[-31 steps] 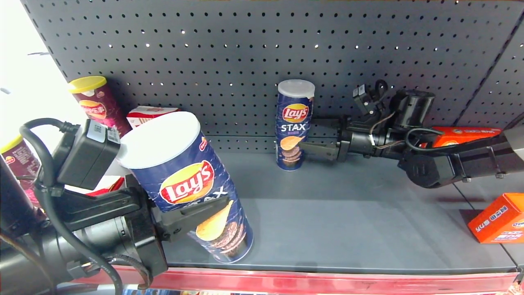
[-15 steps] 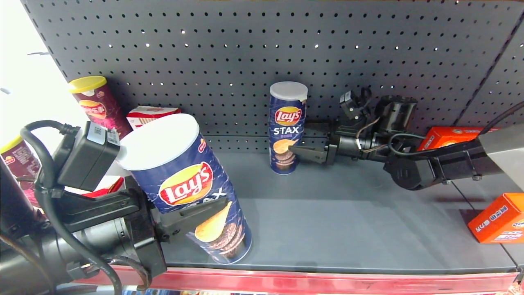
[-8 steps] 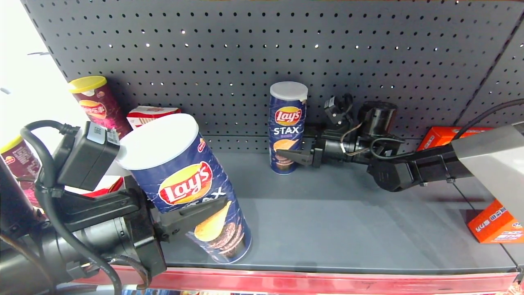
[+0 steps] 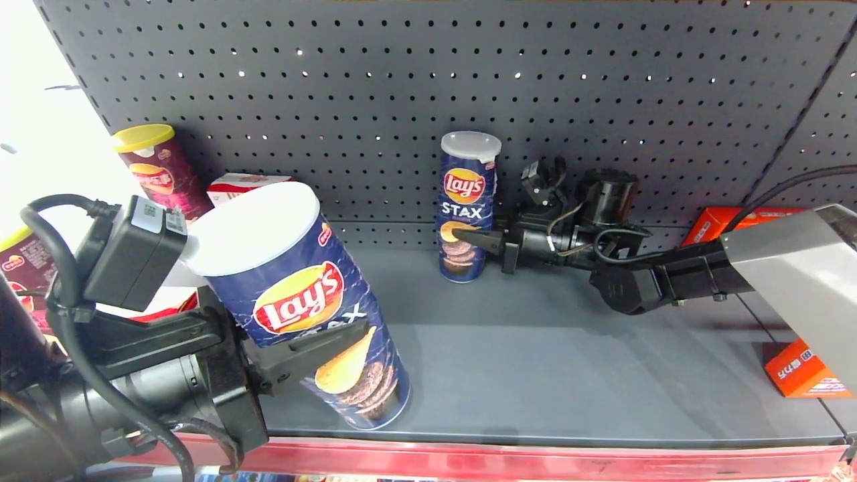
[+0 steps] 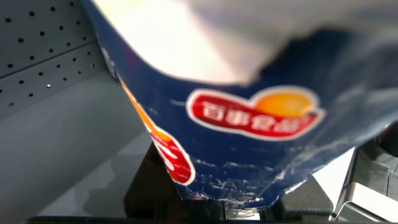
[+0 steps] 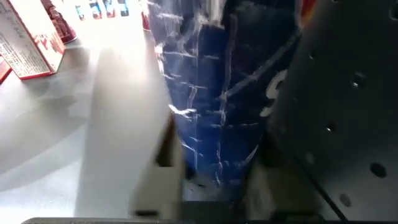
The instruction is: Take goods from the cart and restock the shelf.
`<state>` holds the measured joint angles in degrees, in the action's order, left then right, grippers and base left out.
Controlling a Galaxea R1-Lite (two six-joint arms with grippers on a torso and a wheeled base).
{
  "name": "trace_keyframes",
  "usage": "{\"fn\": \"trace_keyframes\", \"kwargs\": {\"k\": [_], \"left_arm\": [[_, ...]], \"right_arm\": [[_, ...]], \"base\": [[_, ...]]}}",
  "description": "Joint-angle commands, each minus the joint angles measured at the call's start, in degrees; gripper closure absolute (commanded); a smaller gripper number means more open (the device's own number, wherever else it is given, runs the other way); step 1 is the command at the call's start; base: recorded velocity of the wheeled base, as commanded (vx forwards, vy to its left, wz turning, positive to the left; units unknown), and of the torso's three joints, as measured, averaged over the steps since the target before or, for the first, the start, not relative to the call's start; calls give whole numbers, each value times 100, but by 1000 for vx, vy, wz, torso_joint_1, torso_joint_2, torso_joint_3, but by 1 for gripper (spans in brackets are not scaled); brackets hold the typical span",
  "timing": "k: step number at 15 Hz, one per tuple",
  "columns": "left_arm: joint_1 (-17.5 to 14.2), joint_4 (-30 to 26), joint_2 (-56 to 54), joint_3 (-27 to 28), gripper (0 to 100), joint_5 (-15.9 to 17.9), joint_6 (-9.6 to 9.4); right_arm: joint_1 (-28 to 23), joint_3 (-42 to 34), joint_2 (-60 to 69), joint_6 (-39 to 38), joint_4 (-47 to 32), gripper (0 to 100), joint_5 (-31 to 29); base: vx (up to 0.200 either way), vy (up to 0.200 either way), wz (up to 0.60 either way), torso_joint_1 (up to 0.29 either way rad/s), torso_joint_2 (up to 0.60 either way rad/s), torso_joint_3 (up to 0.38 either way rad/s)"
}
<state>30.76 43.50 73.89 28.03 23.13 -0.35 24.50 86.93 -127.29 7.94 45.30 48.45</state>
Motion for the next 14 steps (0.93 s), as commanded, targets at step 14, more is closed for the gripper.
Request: {"fn": "trace_keyframes", "kwargs": {"k": [14], "left_arm": [[9,-8,-85,1,100,8,-9]], "right_arm": [[670,-4975,3896,33,673,100,-11]], "base": [[0,0,0,0,0,0]]}}
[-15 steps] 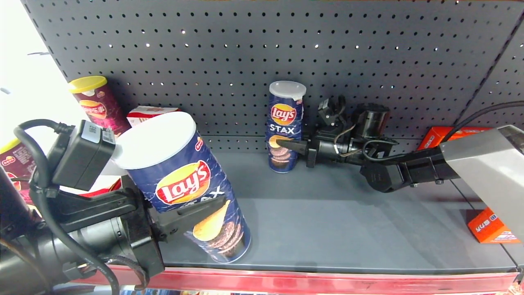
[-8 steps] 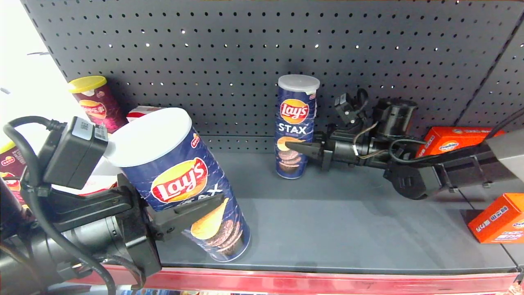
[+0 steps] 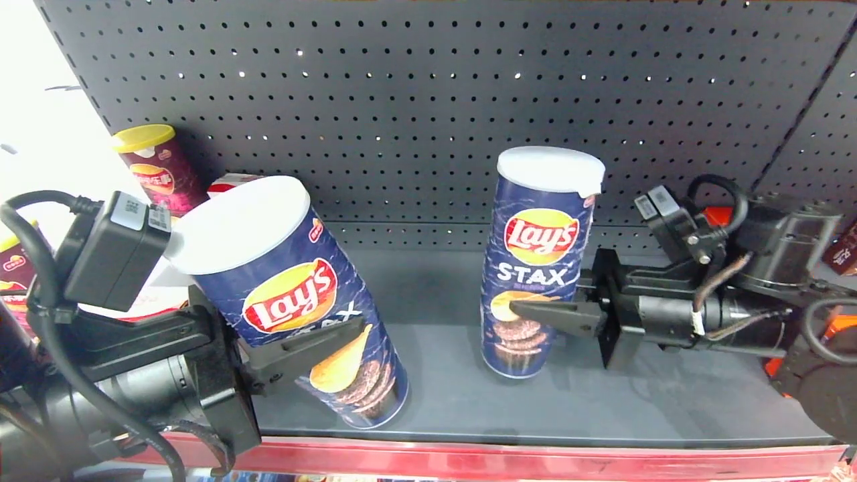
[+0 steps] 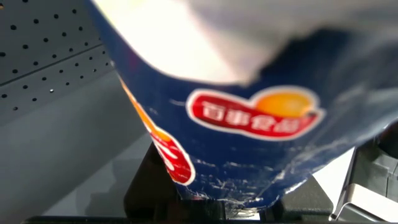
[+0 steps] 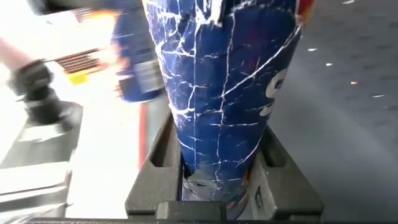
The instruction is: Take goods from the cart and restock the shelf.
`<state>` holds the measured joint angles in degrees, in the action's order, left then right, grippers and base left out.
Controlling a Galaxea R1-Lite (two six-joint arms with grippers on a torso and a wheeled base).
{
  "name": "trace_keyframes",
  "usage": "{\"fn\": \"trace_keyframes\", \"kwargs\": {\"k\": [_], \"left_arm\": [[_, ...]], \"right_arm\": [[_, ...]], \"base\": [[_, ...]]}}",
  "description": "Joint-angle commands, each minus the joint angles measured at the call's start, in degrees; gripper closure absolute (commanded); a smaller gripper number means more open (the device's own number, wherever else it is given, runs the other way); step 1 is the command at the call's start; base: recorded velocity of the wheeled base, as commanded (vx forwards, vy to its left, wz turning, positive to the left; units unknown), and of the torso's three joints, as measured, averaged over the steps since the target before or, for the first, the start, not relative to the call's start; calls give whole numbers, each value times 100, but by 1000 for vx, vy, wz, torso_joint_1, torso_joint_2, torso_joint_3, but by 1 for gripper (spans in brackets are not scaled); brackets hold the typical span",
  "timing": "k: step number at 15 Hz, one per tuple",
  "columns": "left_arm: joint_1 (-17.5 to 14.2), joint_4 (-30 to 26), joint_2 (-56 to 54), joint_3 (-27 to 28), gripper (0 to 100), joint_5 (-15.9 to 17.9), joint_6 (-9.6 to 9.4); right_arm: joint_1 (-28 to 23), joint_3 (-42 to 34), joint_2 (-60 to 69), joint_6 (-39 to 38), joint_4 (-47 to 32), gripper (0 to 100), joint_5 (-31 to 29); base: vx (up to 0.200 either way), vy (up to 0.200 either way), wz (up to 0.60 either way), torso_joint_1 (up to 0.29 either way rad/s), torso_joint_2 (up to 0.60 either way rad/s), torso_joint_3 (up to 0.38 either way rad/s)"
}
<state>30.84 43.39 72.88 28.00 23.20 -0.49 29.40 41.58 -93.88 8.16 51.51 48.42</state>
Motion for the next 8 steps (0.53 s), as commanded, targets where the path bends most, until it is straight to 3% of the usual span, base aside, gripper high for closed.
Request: {"fn": "trace_keyframes", "kwargs": {"k": [1,8], "left_arm": [[1,3,7,-5,100,0,5],[1,3,16,-76,100,0,-4]], "right_arm": [[215,-581,625,19,79,100,-17],[215,-906,-87,160,844,100,-105]], "base": [[0,0,0,0,0,0],[0,0,0,0,0,0]]}}
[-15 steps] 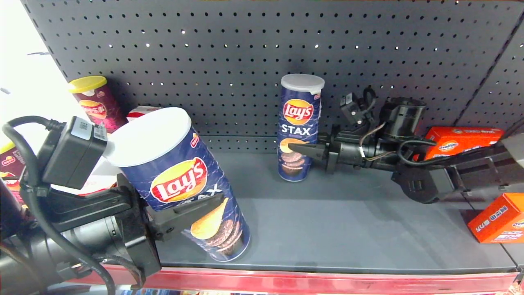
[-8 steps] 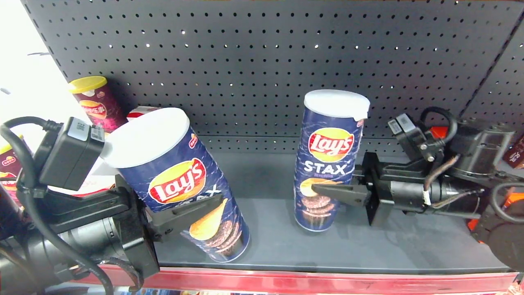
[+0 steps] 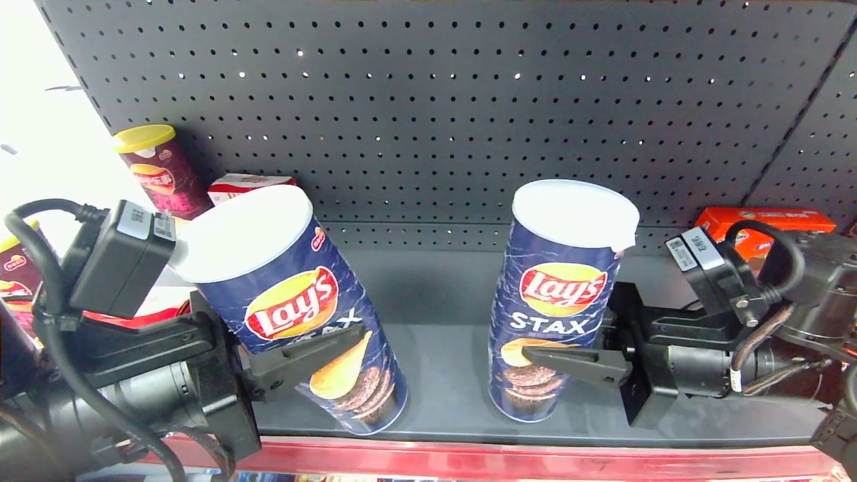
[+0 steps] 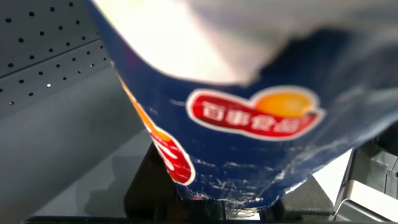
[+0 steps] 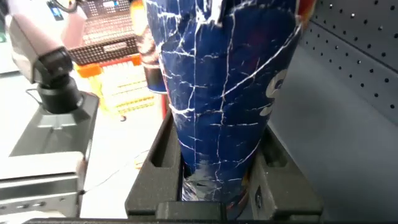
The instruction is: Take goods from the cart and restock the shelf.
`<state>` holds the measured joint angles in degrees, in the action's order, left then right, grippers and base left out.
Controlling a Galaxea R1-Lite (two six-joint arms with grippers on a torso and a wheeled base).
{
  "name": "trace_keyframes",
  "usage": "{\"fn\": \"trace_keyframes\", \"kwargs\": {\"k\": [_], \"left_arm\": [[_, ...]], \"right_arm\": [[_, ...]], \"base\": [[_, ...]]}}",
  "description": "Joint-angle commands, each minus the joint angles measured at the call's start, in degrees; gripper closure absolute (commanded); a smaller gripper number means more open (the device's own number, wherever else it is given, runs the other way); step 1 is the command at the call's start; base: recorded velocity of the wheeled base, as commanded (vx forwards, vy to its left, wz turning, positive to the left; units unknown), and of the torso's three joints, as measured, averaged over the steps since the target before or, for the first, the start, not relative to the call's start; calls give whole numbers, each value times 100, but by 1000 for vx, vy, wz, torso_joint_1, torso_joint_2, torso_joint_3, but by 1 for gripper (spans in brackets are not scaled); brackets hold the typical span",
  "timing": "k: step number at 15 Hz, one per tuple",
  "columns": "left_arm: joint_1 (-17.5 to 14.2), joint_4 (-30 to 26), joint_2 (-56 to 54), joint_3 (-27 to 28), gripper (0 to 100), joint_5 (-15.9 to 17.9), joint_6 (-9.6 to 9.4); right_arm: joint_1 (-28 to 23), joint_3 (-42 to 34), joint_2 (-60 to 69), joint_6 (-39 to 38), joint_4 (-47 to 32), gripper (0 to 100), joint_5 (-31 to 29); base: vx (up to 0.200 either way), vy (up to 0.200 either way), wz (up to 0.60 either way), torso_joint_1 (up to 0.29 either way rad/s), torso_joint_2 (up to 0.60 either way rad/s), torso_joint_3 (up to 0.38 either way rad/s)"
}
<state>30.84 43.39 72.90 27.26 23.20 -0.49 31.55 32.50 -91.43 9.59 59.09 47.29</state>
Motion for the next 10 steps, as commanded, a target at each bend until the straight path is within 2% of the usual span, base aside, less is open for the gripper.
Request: {"fn": "trace_keyframes", "kwargs": {"k": [1,10], "left_arm": [[1,3,14,-1,100,0,-4],[1,12,40,8,100,0,-4]], "right_arm": [[0,28,-437,16,147,100,9],[9,292,-1000,16,296,100,26]], "base": [[0,0,0,0,0,0],[0,0,0,0,0,0]]}}
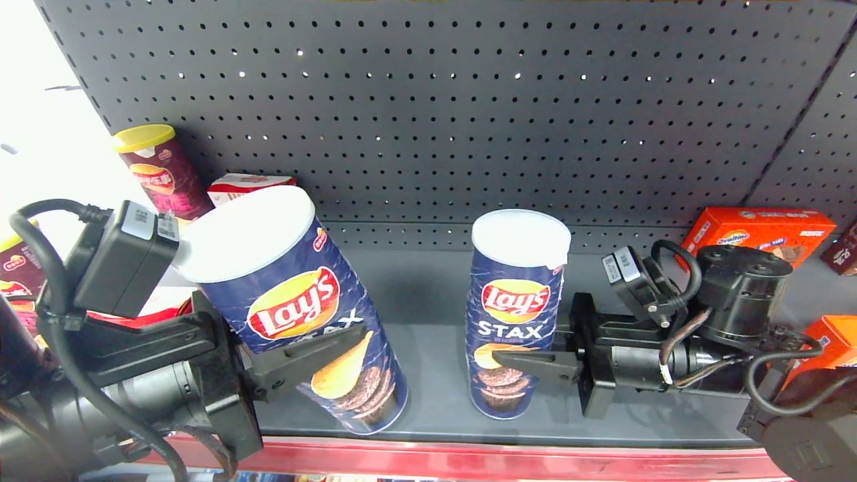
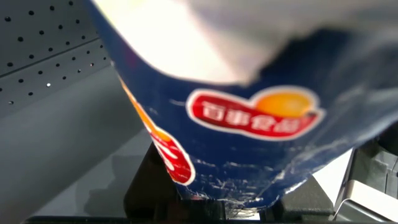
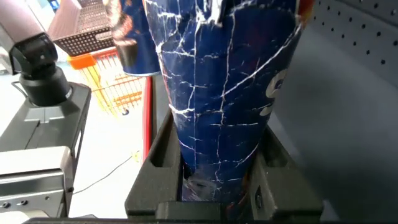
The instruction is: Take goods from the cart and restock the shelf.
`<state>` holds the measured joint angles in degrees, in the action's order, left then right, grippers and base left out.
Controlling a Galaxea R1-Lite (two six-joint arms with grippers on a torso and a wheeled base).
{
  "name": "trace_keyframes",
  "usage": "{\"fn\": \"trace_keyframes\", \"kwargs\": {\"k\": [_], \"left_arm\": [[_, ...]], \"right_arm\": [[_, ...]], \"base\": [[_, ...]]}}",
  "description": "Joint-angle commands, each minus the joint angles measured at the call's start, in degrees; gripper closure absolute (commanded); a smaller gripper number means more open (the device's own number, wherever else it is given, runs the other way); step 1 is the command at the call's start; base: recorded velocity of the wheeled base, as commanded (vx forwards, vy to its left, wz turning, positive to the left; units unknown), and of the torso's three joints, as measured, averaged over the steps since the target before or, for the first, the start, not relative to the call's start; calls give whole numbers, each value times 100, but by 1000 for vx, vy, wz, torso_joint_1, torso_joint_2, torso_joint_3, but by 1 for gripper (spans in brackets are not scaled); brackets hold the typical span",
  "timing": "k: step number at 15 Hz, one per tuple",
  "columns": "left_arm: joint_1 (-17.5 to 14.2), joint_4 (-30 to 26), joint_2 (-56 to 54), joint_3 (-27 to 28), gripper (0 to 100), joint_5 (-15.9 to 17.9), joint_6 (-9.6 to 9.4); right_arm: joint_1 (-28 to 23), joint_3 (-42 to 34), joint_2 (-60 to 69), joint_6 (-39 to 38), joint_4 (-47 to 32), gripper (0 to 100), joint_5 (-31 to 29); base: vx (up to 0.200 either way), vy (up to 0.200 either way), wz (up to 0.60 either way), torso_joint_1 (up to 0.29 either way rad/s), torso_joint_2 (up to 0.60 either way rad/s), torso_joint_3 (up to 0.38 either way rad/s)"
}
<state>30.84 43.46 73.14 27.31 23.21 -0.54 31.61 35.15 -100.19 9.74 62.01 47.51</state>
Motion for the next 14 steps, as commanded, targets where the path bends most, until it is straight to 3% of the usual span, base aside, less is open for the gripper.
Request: {"fn": "trace_keyframes", "kwargs": {"k": [1,6,7,11,14], "left_arm": [[1,5,7,-6,100,-1,1],[1,5,-2,-15,100,-1,10],[1,5,-2,-15,100,-1,10],[1,5,-11,-15,100,-1,10],[1,5,-11,-15,100,-1,10]], "right_arm": [[3,19,-141,2,30,100,13],[-15,-43,-141,10,83,100,22],[-15,-60,-123,10,83,0,22],[-58,-183,220,19,83,0,-13],[-234,-764,1011,10,65,0,-13]], "base": [[0,0,0,0,0,0],[0,0,0,0,0,0],[0,0,0,0,0,0],[0,0,0,0,0,0],[0,0,0,0,0,0]]}}
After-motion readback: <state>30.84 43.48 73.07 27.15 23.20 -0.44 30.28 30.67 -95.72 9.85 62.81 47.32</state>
